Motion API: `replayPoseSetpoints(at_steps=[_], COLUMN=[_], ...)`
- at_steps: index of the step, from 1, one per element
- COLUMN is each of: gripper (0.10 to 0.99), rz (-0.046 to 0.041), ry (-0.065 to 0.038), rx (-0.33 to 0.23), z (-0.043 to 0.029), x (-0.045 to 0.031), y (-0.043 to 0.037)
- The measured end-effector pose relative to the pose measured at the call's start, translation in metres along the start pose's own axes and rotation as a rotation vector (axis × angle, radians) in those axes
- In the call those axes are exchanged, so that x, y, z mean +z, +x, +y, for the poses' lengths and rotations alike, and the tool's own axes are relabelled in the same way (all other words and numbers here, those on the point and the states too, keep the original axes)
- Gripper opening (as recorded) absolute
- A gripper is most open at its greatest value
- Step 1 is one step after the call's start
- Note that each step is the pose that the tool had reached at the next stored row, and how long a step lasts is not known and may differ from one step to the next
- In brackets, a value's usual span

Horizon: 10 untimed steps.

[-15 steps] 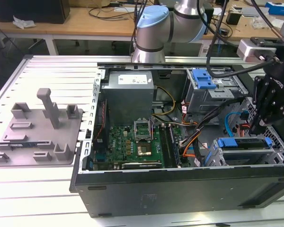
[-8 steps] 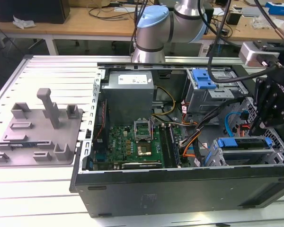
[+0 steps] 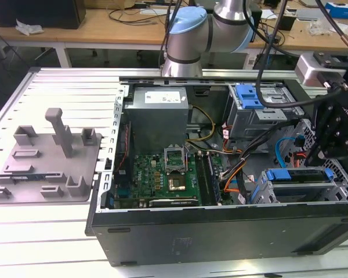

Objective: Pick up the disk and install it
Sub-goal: 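Insert the first disk wire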

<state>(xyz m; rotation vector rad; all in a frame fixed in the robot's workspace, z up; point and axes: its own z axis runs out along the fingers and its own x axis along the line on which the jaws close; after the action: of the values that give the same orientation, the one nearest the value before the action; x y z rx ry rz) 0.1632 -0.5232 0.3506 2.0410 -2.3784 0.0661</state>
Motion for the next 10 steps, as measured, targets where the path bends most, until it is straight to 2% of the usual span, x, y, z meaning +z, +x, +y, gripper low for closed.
replayPoseSetpoints(at_steps=[2, 10], gripper=[0.165, 0.165], rz=[-0.0024, -0.0025], ry=[0.0, 0.0], rx=[-0.001, -0.002], z=[-0.0001, -0.0001], x=[0.0001, 0.0001], y=[0.0009, 0.001])
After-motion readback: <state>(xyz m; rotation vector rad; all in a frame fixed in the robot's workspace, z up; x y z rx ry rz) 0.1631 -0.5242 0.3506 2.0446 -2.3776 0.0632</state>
